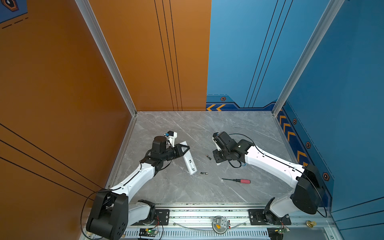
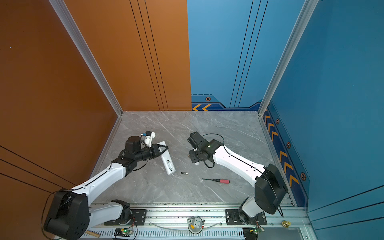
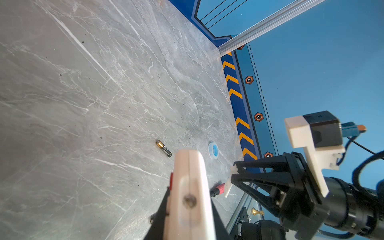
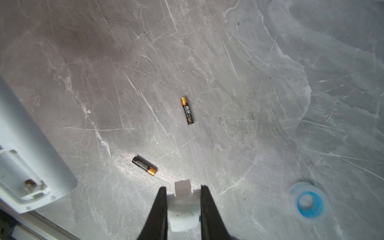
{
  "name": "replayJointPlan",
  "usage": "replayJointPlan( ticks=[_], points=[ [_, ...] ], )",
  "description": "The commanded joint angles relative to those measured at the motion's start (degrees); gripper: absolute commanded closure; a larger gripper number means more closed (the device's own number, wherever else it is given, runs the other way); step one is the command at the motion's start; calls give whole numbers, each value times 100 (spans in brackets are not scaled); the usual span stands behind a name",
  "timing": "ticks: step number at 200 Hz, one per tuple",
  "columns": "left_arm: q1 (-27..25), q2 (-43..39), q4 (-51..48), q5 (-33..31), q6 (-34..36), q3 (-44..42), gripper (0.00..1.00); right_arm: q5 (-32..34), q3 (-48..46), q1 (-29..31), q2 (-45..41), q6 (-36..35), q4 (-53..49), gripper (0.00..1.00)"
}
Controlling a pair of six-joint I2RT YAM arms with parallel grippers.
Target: Load the batteries into the remote control
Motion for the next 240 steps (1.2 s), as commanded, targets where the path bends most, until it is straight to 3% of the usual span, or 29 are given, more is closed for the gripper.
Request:
replayJointPlan(
  ticks=[1, 108, 143, 240],
  points=[
    [72, -138, 56, 184, 56, -68, 100, 183, -108, -94, 169, -184, -222, 85],
    [118, -66, 335, 333, -42, -158, 100, 183, -286, -349, 1011, -448, -154, 85],
    [161, -32, 463, 410, -115, -180, 100, -18, -361, -681, 1185, -404, 19, 85],
    [177, -169, 464, 431, -116, -229, 100, -46, -628, -693, 1481, -273, 287, 85]
  ],
)
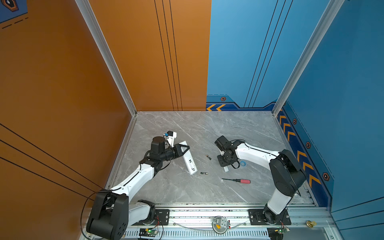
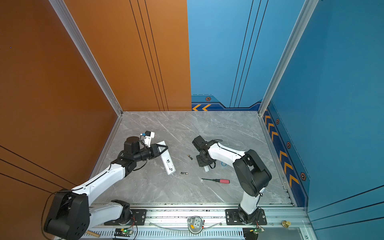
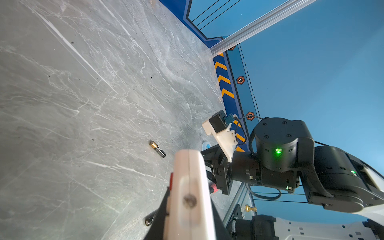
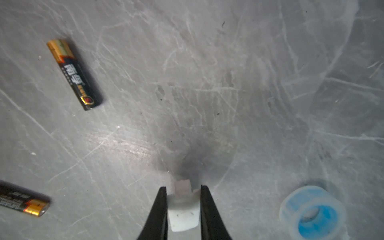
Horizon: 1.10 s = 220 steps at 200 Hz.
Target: Load the batteries into the remote control
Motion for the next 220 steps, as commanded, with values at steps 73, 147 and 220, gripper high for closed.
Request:
replayJointPlan(
  ticks=[73, 147, 220],
  points=[
    [90, -156, 178, 127, -13, -115, 100, -3, -144, 1, 266, 94, 175, 84],
    [102, -182, 179, 140, -21, -127, 100, -2, -171, -2, 194, 124, 150, 78],
    [104, -226, 190, 157, -28, -138, 100, 68, -85, 89, 3, 191, 13, 61]
  ],
)
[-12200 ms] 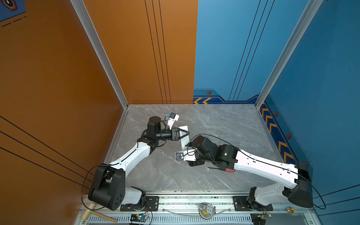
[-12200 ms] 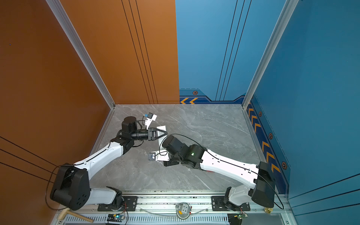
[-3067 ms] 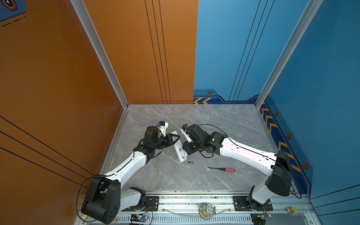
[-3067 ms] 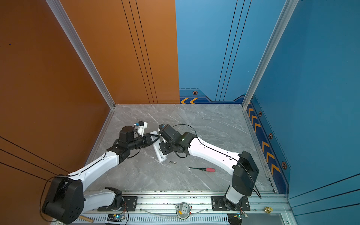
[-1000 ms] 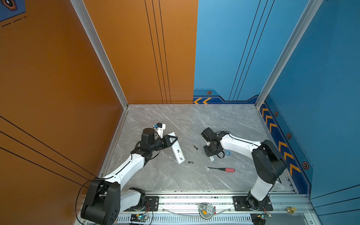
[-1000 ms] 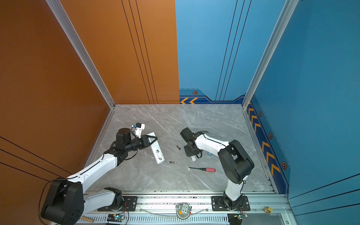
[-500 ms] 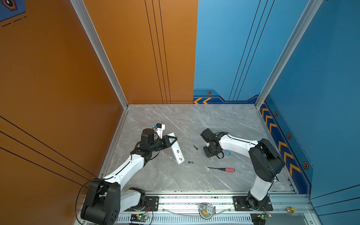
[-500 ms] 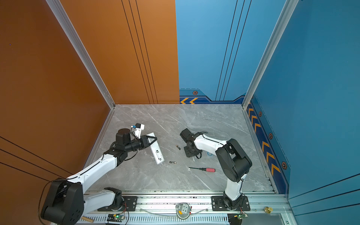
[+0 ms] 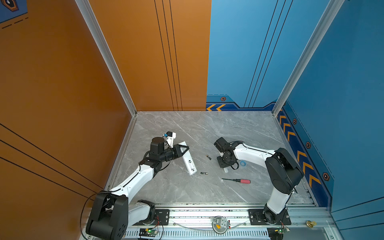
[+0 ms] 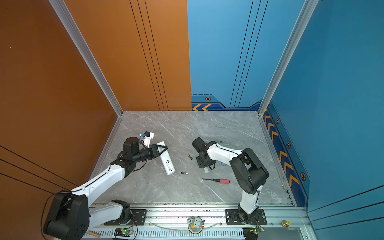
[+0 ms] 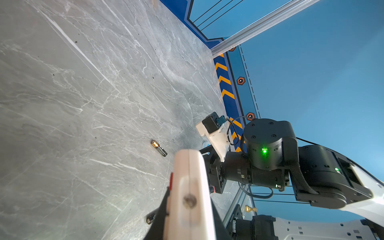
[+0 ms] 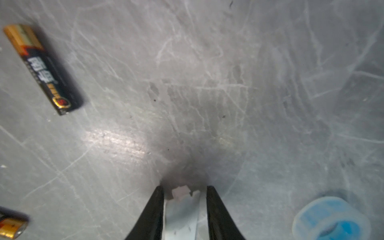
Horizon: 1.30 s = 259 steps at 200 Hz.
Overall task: Load the batteries into the remote control
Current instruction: 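Move the open right gripper over the AA battery on the table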
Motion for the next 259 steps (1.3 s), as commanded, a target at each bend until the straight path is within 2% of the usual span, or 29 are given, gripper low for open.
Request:
replayJointPlan(
  ticks=[1, 46, 98, 107, 136, 222, 259],
  points=[
    [56, -145, 182, 151, -25, -59, 100, 66, 3, 74, -208, 78, -154, 61],
    [57, -163, 189, 160, -35, -65, 100, 184, 248, 142, -436, 53, -436, 51],
    [54, -176, 190, 177, -43, -64, 100, 194, 708, 159, -404, -149, -718, 45],
    [55, -171, 188, 182, -44, -69, 100, 194, 825, 159, -341, -209, -771, 42],
    [49, -154, 182, 168, -44, -65, 100, 202, 1168, 159, -99, -388, -908, 39],
    [65, -67, 182, 169, -8, -65, 100, 62, 2483, 247, 976, -811, -1300, 35],
    [80, -8, 206, 173, -8, -56, 100, -52, 2755, 247, 1294, -837, -1295, 23]
  ],
)
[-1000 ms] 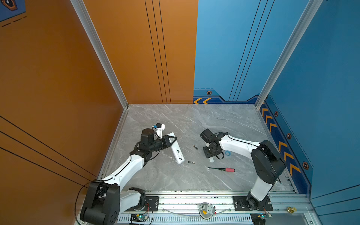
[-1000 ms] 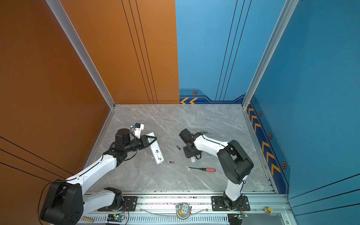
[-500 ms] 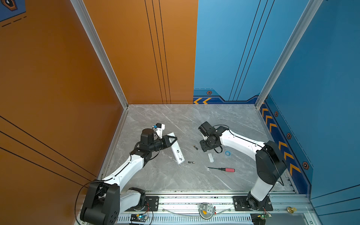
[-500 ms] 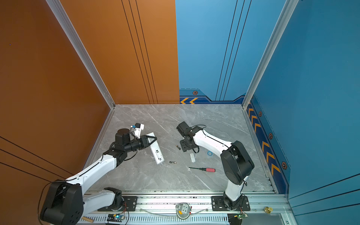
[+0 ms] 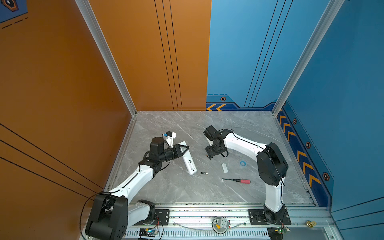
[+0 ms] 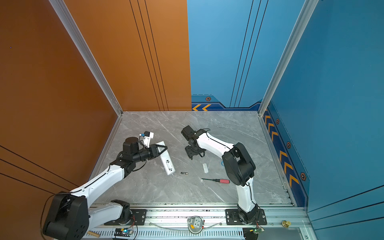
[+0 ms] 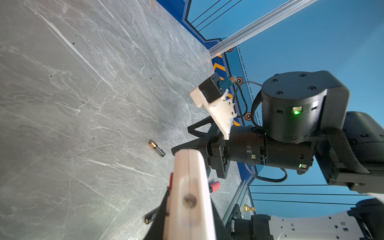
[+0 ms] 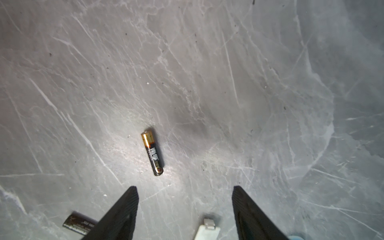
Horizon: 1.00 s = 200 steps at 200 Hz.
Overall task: Load the batteries into the remote control
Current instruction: 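Move the open right gripper over the AA battery on the table, then lower the right gripper and close it on the AA battery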
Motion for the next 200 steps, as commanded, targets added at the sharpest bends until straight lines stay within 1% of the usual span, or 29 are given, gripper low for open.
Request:
replayJointPlan(
  ticks=[1, 30, 43, 51, 103, 143, 170, 200],
  points=[
    [76, 40, 207, 151, 7, -49, 100, -85, 257, 20, 192, -108, -254, 22],
    [82, 72, 209, 145, 7, -49, 100, -155, 481, 20, 432, -102, -255, 13],
    [86, 84, 219, 149, 7, -55, 100, -172, 566, 20, 463, -105, -250, 11],
    [91, 93, 221, 144, 9, -61, 100, -187, 610, 20, 665, -109, -256, 11],
    [95, 128, 229, 137, 7, -59, 100, -269, 770, 21, 944, -137, -256, 24],
    [97, 138, 243, 129, 8, -78, 100, -331, 886, 21, 1138, -141, -251, 41],
    [95, 147, 244, 127, 7, -80, 100, -357, 920, 20, 1211, -143, -243, 45],
    [99, 160, 268, 118, 7, -85, 100, -397, 960, 20, 1279, -150, -252, 53]
  ],
)
